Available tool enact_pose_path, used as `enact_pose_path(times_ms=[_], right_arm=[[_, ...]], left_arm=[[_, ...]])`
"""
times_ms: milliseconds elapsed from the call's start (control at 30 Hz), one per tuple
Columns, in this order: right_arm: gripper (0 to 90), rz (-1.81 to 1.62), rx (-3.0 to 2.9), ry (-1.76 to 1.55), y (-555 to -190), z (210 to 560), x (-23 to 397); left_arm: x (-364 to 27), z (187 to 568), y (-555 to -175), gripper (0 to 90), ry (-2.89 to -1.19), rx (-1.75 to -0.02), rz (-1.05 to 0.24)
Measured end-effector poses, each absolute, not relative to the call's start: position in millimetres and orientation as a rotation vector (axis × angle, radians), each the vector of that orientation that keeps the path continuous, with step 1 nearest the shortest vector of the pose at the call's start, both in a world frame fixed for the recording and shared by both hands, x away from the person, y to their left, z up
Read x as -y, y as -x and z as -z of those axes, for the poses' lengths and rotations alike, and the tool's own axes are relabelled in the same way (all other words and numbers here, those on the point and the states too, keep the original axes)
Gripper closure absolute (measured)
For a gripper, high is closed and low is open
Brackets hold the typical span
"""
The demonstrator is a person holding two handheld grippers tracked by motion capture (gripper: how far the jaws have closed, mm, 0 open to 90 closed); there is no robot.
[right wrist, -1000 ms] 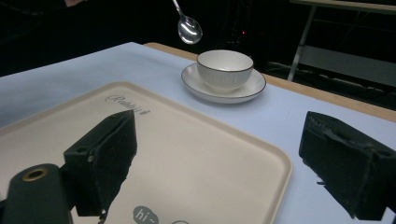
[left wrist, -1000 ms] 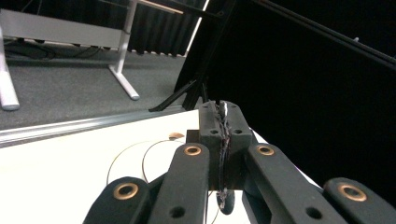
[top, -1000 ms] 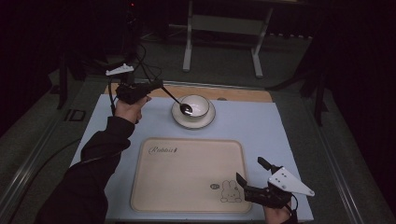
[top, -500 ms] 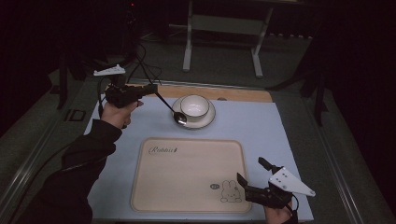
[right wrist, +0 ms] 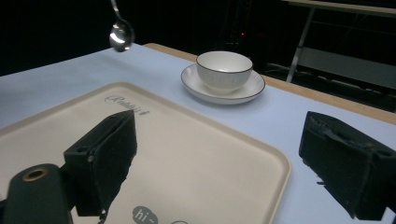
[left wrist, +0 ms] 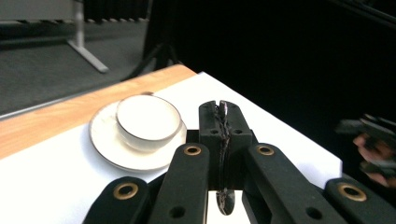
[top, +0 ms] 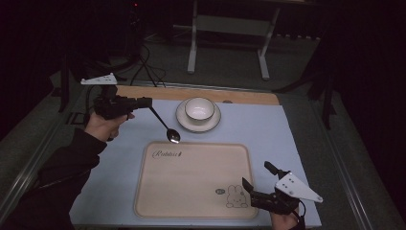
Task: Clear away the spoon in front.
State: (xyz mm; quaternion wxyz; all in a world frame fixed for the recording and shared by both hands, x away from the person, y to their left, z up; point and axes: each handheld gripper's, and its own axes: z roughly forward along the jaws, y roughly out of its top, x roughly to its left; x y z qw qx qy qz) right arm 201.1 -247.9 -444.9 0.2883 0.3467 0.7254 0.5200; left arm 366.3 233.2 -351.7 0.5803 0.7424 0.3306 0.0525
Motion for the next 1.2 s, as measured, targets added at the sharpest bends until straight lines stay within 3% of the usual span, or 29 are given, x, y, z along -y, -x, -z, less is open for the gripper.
enact_pose_path(times_ms=[500, 1200], right_arm=[[11.3, -1.385, -1.947, -0.923, -202, 446, 246], [11.3, -1.382, -1.948, -0.925, -202, 446, 246]], left_arm=[[-251, 363, -351, 89.9, -1.827, -0.707, -0.042], [-234, 397, -342, 89.8, -2.020, -0.540, 0.134]])
